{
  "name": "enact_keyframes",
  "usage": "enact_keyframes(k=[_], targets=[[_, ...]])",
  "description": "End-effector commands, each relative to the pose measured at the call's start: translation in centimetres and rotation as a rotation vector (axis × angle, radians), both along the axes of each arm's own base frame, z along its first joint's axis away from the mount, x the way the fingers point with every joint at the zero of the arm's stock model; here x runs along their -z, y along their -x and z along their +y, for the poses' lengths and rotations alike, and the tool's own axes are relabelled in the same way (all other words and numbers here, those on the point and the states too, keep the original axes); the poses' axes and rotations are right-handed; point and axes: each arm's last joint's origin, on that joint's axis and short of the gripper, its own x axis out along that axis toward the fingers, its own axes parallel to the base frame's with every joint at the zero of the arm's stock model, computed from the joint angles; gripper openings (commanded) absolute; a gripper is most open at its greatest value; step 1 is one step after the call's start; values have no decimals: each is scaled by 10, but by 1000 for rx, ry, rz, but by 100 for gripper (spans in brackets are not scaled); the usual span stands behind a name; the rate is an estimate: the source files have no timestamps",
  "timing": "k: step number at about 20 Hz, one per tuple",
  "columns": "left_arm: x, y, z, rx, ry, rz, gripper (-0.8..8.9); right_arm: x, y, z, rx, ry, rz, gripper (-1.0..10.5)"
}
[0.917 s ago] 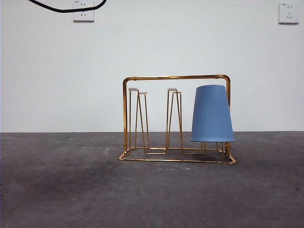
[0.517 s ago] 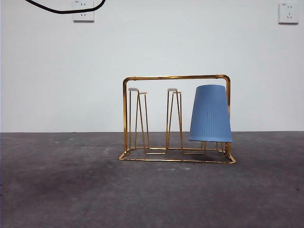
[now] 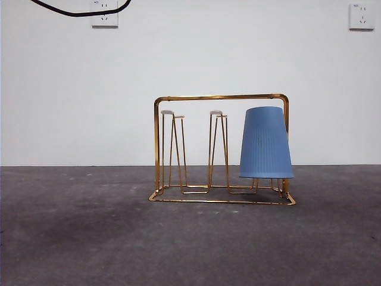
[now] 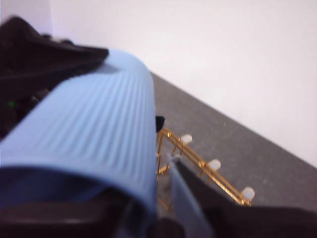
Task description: Pick up cup 1,put cup 1 in the cup rack,pick up cup 2,put cup 2 in the cup rack
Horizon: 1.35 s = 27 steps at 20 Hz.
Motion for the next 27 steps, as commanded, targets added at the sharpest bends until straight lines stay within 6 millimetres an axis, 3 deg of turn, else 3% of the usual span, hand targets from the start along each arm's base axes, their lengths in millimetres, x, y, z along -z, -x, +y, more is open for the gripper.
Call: enact_keyframes(k=[1,11,19,27], targets=[[0,-3,5,-16,0,-34,-6,3,2,-3,16,-16,36,193],[-6,-26,40,-155,-191,-89,-5,12,29,-31,87,36,147,190],[-2,-24,73,-569,-660,-133,-6,18,50,-54,133,50,206,188],[4,-26,81,-898,-948,-242,-6,23,54,-58,144,79,255,188]])
